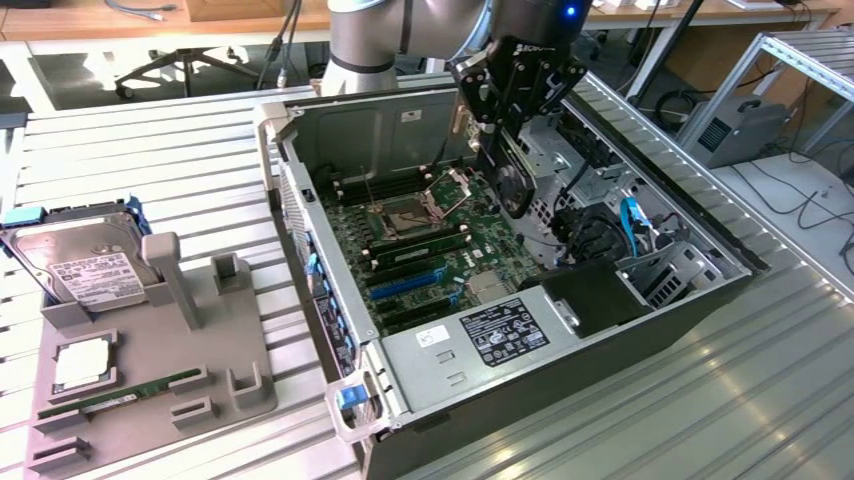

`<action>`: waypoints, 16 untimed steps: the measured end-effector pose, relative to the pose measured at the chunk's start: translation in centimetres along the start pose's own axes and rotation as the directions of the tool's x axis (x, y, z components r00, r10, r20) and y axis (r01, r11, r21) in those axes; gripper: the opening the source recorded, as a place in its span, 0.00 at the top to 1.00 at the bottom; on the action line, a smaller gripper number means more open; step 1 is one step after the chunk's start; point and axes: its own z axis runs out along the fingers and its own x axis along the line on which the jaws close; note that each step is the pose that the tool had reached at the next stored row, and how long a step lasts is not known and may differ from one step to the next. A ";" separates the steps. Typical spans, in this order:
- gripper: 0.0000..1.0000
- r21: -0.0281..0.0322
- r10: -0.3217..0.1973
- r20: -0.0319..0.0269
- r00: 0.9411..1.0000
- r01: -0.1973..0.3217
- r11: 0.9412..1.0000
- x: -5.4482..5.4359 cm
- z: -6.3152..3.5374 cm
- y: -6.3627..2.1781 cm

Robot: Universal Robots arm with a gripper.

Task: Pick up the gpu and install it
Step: 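Insert the gpu into the slot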

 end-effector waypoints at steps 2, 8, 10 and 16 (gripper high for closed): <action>0.73 0.000 0.000 0.000 1.000 0.000 1.000 0.0 0.00 0.00; 0.73 0.000 -0.007 0.000 1.000 0.007 1.000 0.0 0.00 0.00; 0.73 0.000 -0.017 0.000 1.000 0.017 1.000 0.0 0.00 0.00; 0.73 -0.002 -0.057 0.000 0.998 0.057 0.998 0.0 0.00 0.00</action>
